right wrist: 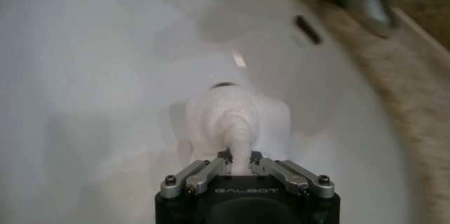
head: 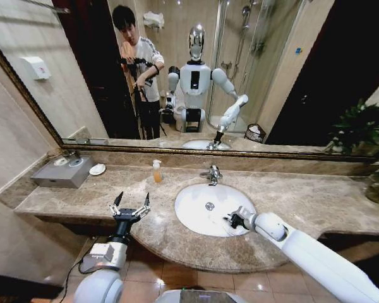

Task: Pick up the towel from the sink counter and wipe the mirror surface.

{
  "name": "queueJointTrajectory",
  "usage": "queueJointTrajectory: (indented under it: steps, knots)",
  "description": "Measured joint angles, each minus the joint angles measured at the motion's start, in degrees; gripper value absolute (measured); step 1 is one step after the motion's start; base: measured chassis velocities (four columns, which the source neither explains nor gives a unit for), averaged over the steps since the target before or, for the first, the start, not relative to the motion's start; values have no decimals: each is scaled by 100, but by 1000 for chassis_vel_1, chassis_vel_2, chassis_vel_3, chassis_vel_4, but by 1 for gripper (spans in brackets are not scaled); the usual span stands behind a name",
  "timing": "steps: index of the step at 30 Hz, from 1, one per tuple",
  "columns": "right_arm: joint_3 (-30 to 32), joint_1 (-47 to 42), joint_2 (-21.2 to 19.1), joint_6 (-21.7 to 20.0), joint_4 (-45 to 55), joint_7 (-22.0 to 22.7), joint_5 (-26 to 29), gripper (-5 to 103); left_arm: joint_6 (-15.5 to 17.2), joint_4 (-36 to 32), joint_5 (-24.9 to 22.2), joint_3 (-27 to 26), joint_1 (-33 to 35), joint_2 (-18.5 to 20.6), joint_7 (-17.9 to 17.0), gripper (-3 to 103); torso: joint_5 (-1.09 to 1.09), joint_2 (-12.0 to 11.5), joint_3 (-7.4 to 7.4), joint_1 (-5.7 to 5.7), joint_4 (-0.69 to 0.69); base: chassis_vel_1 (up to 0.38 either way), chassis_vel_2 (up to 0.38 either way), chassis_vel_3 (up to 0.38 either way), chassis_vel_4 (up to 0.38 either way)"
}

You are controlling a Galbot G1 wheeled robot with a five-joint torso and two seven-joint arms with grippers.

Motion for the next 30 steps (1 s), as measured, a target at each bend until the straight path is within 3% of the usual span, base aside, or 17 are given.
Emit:
queueJointTrajectory:
  steps: [7,11,17,22,28,30]
  knots:
    - [-7,700,280,355,-1017,-175,-328,10,0,0,0,0,0,0,0,100,1,0,1,1,1,0,0,0,0]
    - [-124,726,161,681,-1006,-390,-529,10,0,0,0,0,0,0,1,100,-2,0,1,1,1,0,0,0,0]
    - [-463,252,-259,476,-112,-164,-204,10,0,0,0,0,0,0,1,100,-1,0,0,0,-3,0,0,0,0]
    - [-568,145,-381,357,187,-185,-3,10,0,0,0,1,0,0,1,100,-3,0,0,0,-1,0,0,0,0]
    - [-607,469,-179,498,-348,-248,-177,10,0,0,0,0,0,0,1,100,-1,0,0,0,0,0,0,0,0]
    - [-605,641,-28,787,-807,-250,-408,10,0,0,0,1,0,0,0,100,-1,0,0,0,1,0,0,0,0]
